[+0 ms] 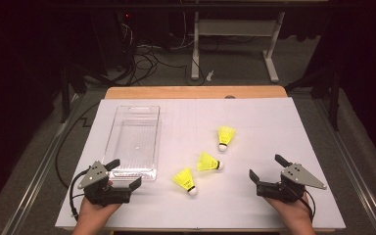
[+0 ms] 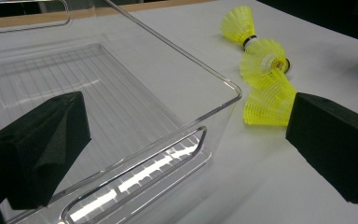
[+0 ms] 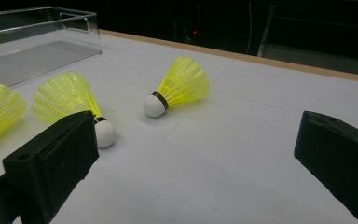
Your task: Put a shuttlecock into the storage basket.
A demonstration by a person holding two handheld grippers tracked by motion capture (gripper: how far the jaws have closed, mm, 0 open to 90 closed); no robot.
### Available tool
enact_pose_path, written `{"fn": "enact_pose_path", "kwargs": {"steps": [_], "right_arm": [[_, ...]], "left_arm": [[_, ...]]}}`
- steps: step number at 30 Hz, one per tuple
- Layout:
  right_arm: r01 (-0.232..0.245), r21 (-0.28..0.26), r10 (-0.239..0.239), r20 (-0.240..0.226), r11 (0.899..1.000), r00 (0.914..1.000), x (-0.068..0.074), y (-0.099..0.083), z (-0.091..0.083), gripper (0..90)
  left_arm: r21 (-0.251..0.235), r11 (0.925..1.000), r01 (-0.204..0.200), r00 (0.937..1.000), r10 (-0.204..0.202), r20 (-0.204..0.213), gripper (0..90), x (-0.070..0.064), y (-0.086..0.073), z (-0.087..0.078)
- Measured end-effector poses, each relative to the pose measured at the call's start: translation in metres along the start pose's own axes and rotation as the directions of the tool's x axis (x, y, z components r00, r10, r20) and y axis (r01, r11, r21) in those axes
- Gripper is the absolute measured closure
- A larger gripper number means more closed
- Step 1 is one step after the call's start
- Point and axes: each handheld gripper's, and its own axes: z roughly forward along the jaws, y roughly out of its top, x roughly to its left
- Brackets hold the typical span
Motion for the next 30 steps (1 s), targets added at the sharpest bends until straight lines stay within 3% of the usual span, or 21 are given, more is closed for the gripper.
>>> {"fn": "enact_pose_path", "kwargs": {"steps": [30], "right_arm": [[0.0,-0.016,0.0,0.003,1.0,1.0,-0.0016,0.0,-0.0017,0.2]], "left_arm": [[0.002,0.9994,0.036,0.9993,-0.036,0.007,0.4,0.0029,-0.0008,-0.0007]]}}
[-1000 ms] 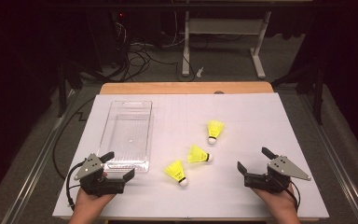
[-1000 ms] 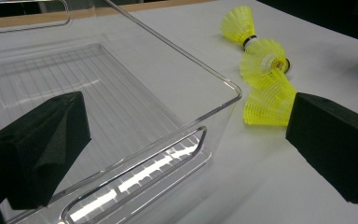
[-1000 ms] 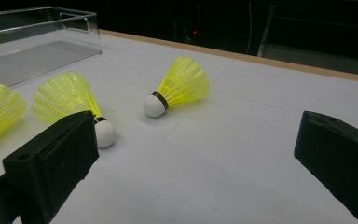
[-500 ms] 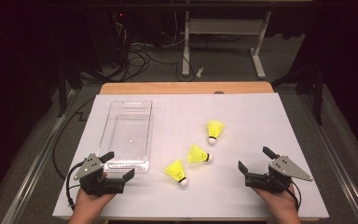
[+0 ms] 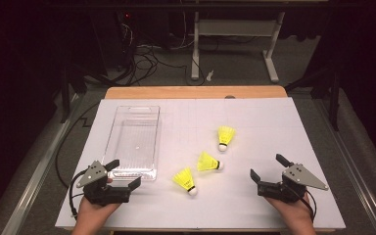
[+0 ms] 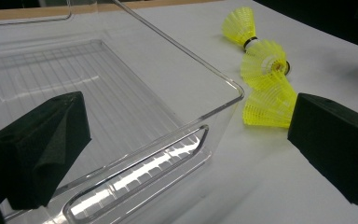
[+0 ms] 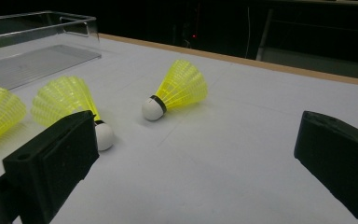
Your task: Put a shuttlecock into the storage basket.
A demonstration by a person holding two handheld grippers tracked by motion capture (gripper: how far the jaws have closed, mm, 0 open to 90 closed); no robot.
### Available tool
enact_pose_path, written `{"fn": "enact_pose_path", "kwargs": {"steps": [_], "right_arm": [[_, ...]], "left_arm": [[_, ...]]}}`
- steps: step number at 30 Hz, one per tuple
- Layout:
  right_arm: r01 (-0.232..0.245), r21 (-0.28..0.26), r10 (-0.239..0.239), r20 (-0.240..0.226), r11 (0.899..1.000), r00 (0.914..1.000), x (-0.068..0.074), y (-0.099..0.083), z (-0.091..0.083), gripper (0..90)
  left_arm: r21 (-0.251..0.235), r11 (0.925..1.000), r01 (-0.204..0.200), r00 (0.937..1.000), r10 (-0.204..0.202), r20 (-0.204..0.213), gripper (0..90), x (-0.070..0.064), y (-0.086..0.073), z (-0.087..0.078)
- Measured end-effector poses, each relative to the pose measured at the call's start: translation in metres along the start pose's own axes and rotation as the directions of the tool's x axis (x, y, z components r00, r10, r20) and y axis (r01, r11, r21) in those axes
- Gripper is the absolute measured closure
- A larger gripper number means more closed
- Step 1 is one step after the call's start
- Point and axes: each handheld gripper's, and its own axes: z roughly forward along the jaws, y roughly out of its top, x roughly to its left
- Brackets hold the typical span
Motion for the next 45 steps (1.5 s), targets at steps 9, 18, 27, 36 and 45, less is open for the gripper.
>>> {"fn": "enact_pose_path", "kwargs": {"steps": [9,18,27,36,45], "right_arm": [[-0.002,0.002,0.002,-0.001,1.0,1.0,0.0,0.0,0.0,0.2],[-0.002,-0.002,0.002,0.001,1.0,1.0,-0.001,-0.001,0.0,0.2],[-0.002,0.001,0.002,0.002,1.0,1.0,-0.001,-0.001,0.0,0.2],[-0.001,0.001,0.001,0.002,1.0,1.0,-0.001,-0.001,0.0,0.2],[0.0,0.001,0.0,0.001,1.0,1.0,-0.001,-0.001,0.0,0.2]], "left_arm": [[-0.008,0.9999,0.013,0.9999,-0.013,0.006,0.3,0.002,0.0,-0.002],[-0.034,0.999,0.028,0.9993,-0.029,-0.025,0.3,0.01,0.0,-0.011],[-0.052,0.9976,0.046,0.9971,-0.049,-0.059,0.3,0.019,-0.001,-0.02],[-0.077,0.9933,0.086,0.9916,-0.093,-0.09,0.3,0.034,-0.004,-0.03],[-0.093,0.9893,0.112,0.983,-0.124,-0.135,0.3,0.05,-0.009,-0.042]]}}
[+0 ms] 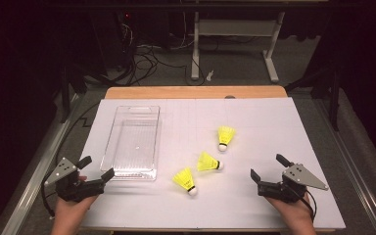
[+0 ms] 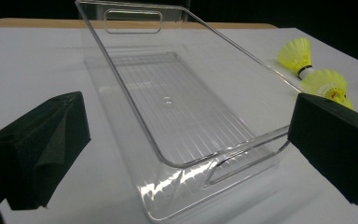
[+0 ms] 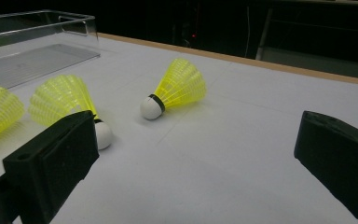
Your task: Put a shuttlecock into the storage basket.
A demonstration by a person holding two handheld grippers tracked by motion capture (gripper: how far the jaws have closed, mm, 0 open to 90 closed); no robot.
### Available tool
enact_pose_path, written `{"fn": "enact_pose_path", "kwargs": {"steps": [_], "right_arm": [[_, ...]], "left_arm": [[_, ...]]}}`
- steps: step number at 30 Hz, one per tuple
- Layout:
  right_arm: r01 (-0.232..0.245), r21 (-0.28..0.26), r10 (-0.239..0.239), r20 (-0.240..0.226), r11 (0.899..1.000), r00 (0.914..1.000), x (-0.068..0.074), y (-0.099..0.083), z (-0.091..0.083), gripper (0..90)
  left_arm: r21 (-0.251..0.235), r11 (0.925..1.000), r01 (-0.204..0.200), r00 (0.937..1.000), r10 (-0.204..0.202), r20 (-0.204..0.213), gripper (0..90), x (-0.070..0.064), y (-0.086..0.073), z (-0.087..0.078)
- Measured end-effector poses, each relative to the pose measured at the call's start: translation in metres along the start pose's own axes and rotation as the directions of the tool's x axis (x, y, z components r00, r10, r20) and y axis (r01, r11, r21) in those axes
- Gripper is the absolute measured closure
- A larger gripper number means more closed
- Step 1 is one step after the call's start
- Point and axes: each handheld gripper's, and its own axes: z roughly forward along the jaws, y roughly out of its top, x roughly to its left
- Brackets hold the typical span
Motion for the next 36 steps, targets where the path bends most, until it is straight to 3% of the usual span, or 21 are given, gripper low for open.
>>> {"fn": "enact_pose_path", "kwargs": {"steps": [3,6,12,15,20,25,30,36], "right_arm": [[-0.002,0.001,0.002,0.0,1.0,1.0,0.0,0.0,0.0,0.3],[0.0,-0.001,0.0,-0.001,1.0,1.0,0.0,0.0,0.0,0.2],[0.0,-0.002,0.0,-0.002,1.0,1.0,0.0,0.0,0.0,0.2],[0.003,-0.001,-0.003,-0.005,1.0,1.0,0.001,0.0,0.001,0.2],[0.002,0.004,-0.002,-0.009,1.0,1.0,0.001,0.0,0.001,0.2],[0.01,0.006,-0.009,-0.016,1.0,0.9998,0.002,0.0,0.001,0.2],[0.016,0.002,-0.016,-0.016,1.0,0.9997,0.004,0.001,0.001,0.2],[0.025,0.001,-0.025,-0.021,1.0,0.9995,0.005,0.002,0.001,0.2]], "left_arm": [[-0.013,0.9997,0.02,0.9998,-0.02,-0.002,0.3,0.004,0.0,-0.002],[-0.011,0.9999,0.012,0.9999,-0.012,0.0,0.3,0.003,0.0,-0.002],[0.009,0.9999,-0.011,0.9998,0.011,0.017,0.3,-0.001,-0.001,-0.004],[0.05,0.9984,-0.024,0.9997,0.024,0.009,0.3,0.0,-0.006,-0.006],[0.063,0.998,-0.01,0.9999,0.01,0.008,0.3,0.001,-0.007,-0.007],[0.119,0.9925,-0.025,0.9997,0.024,0.008,0.3,0.0,-0.009,-0.002],[0.141,0.9894,-0.034,0.9994,0.033,0.006,0.3,-0.001,-0.009,0.0],[0.213,0.9766,-0.03,0.9995,0.031,0.002,0.8,-0.001,-0.011,0.007]]}}
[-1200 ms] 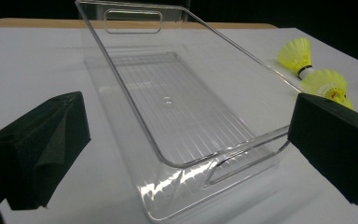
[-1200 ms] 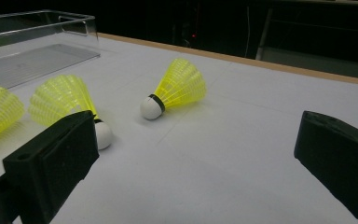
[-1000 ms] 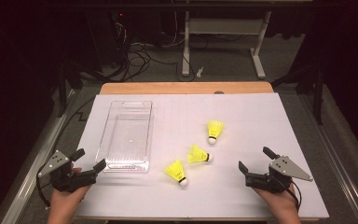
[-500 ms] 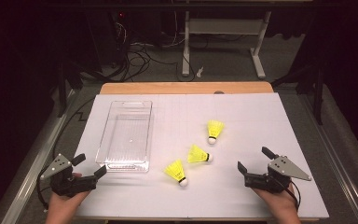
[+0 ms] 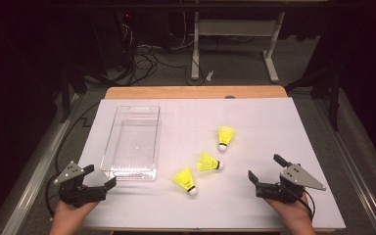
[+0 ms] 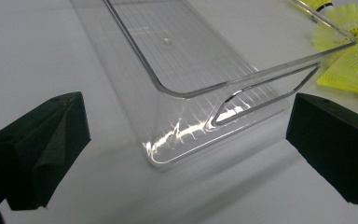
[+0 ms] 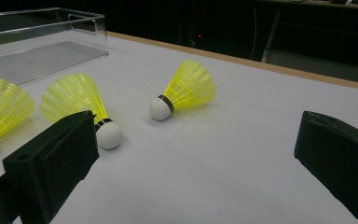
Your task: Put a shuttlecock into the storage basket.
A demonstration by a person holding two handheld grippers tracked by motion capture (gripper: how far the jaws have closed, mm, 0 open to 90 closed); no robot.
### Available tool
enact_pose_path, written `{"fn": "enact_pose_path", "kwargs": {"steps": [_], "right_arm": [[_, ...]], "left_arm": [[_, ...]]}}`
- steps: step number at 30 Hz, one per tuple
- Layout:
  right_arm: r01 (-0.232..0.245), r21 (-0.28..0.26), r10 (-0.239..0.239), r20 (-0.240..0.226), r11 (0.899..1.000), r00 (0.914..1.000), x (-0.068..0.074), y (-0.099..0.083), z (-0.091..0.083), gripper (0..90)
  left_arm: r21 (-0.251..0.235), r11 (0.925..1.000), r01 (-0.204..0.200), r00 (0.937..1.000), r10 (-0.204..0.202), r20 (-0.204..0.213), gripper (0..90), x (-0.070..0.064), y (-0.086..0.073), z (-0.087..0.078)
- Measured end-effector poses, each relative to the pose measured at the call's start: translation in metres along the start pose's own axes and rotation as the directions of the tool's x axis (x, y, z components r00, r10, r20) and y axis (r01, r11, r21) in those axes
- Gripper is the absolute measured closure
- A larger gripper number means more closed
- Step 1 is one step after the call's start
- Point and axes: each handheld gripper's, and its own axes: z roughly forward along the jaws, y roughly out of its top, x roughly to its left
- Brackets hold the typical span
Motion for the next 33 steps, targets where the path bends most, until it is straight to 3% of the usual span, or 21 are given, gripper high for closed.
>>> {"fn": "enact_pose_path", "kwargs": {"steps": [8,15,23,33], "right_arm": [[-0.016,-0.009,0.016,-0.012,1.0,0.9998,0.0,0.001,-0.001,0.3],[-0.034,0.004,0.034,-0.015,0.999,0.9993,-0.001,0.001,0.0,0.3],[-0.04,0.01,0.04,-0.011,0.999,0.9991,-0.001,0.001,0.0,0.2],[-0.028,0.015,0.028,-0.005,0.999,0.9996,0.0,0.001,0.0,0.2]], "left_arm": [[0.05,0.9988,-0.005,1.0,0.005,-0.003,0.8,-0.001,-0.001,0.005],[0.094,0.9954,0.017,0.9998,-0.016,-0.013,0.8,-0.002,0.0,0.005],[0.161,0.9856,0.05,0.9987,-0.049,-0.011,0.8,-0.001,-0.001,0.01],[0.232,0.9719,0.043,0.999,-0.039,-0.024,0.8,-0.004,-0.002,0.015]]}}
